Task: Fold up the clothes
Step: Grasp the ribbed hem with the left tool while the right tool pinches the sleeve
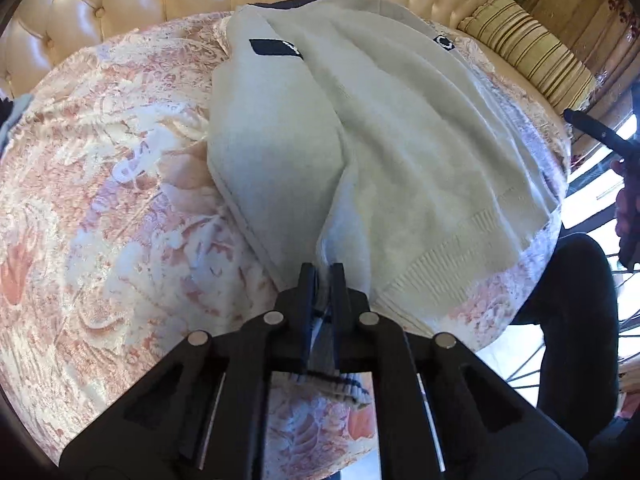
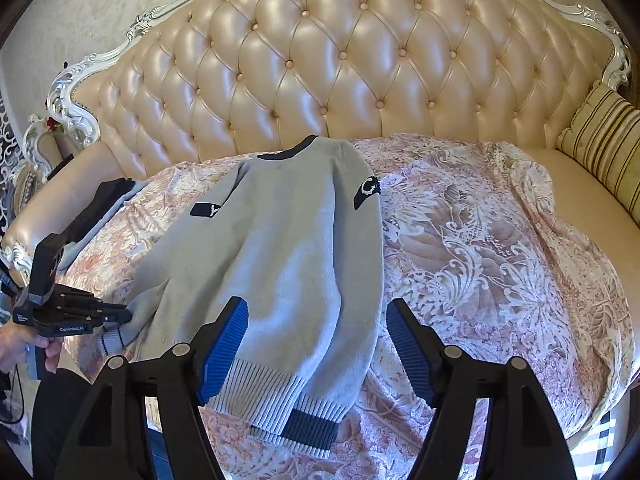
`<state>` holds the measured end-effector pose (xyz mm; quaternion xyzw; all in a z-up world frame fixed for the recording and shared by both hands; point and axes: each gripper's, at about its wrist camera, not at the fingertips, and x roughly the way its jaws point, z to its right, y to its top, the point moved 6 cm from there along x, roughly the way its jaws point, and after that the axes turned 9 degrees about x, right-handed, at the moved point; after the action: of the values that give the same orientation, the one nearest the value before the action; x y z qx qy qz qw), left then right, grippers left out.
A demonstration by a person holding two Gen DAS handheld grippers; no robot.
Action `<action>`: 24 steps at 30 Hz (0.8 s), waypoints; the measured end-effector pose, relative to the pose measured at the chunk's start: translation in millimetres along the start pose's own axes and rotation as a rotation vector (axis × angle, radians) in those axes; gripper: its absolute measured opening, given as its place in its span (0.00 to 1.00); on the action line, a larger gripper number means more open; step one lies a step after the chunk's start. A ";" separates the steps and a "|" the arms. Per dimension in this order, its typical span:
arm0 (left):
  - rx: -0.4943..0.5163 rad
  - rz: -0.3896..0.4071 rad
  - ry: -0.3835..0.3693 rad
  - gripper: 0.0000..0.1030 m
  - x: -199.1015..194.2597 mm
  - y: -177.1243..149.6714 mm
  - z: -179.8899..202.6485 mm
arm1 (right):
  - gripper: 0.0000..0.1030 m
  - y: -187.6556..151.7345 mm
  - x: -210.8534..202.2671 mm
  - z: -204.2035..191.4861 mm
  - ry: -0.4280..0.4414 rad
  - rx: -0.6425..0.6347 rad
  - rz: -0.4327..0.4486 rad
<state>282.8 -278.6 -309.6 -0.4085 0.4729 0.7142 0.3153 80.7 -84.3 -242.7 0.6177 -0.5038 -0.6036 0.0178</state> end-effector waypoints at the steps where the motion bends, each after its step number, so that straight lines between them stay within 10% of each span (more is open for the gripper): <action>1: 0.000 -0.013 -0.002 0.08 2.8 -0.2 -0.4 | 0.71 0.8 0.0 -1.2 0.000 0.000 0.001; 12: 0.009 0.102 -0.014 0.05 -75.0 30.7 -11.9 | 0.71 3.1 5.3 4.0 -0.023 0.010 -0.024; 24: -0.217 0.190 0.307 0.05 -174.3 90.6 -231.8 | 0.71 30.9 15.0 10.3 -0.060 0.013 -0.016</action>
<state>354.6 -538.1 -168.9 -0.4975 0.4722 0.7169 0.1250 50.7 -103.1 -237.0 0.6036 -0.5030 -0.6186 -0.0064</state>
